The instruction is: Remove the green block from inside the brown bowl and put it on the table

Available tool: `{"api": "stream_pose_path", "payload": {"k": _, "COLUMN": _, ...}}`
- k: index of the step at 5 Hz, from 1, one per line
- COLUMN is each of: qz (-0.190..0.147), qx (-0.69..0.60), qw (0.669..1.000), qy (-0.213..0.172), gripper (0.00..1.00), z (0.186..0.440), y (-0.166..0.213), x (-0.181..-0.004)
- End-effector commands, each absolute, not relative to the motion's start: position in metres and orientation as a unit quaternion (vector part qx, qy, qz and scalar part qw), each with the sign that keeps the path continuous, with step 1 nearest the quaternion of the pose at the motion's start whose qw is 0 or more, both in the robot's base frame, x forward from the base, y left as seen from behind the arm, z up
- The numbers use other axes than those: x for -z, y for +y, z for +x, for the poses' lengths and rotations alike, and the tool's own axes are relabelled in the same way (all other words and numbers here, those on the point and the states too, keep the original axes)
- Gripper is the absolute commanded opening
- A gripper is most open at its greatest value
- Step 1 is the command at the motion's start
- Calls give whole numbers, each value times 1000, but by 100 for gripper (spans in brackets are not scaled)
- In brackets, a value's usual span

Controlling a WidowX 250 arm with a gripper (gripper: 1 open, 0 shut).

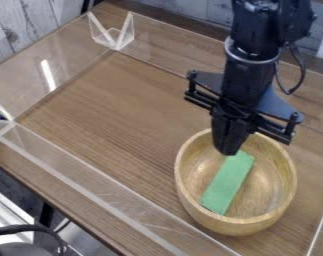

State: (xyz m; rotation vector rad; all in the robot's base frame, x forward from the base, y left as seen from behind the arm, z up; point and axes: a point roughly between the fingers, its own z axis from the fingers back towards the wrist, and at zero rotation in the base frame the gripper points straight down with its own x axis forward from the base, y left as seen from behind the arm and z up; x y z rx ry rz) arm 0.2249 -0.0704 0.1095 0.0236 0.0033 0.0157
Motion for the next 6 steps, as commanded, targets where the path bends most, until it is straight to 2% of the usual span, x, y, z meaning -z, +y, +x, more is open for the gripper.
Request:
{"api": "stream_pose_path", "payload": {"k": 1, "qz": 5, "qx": -12, "qw": 1000, "qy": -21, "gripper": 0, "z": 230, "y": -70, "x": -121}}
{"api": "stream_pose_path", "payload": {"k": 6, "qz": 4, "qx": -13, "qw": 1000, "qy": -22, "gripper": 0, "z": 232, "y": -71, "x": -122}}
